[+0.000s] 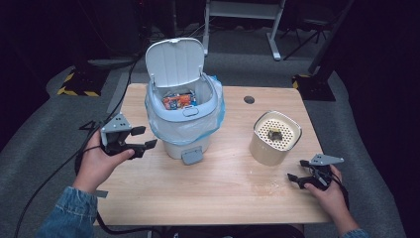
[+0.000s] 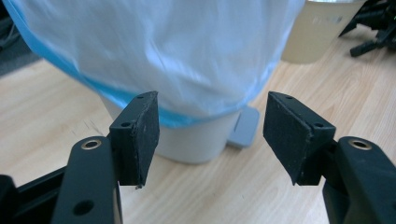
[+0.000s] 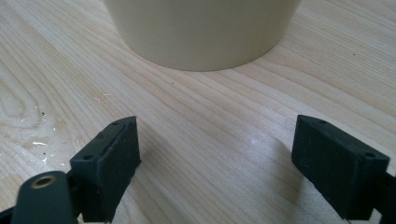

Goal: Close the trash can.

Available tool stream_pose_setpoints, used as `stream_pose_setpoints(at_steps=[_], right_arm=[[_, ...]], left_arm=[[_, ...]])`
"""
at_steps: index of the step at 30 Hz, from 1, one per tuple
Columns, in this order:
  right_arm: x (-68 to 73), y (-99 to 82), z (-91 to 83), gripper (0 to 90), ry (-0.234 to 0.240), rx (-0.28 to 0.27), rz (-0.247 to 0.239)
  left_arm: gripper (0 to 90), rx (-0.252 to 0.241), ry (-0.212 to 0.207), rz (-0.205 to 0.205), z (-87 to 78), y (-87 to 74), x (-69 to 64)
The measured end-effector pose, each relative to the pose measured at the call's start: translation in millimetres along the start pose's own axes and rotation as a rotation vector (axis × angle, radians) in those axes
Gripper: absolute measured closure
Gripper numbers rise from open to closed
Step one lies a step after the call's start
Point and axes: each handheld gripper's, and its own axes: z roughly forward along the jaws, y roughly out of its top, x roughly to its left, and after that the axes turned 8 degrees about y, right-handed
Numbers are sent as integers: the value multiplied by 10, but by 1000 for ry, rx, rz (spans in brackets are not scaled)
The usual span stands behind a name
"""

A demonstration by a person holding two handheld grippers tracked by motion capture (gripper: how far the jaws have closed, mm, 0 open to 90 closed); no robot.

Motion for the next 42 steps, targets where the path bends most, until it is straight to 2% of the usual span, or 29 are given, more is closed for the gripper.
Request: stream_pose_setpoints(at_steps=[7,11,20,24,30,34,39,42], right_arm=[[0,0,0,153,0,0,0],[0,0,0,153,0,0,0],[0,0,0,153,0,0,0],[-1,0,0,153,1,0,1],[-1,0,0,153,1,0,1],[-1,0,0,153,1,0,1],[0,0,0,153,2,-1,3],[0,0,0,153,1,-1,3]], left_arm=[[362,-26,-27,8,-61,268,156],[362,-54,-28,16,-98,409,227],[363,-85,-33,12,-61,665,393],[364,-91,-11,1,-41,788,465],[371,-117,65,-30,7,953,599],[372,-121,95,-35,56,1039,677],[372,-118,120,-31,123,1160,748],[373,-144,103,-38,155,1228,774]])
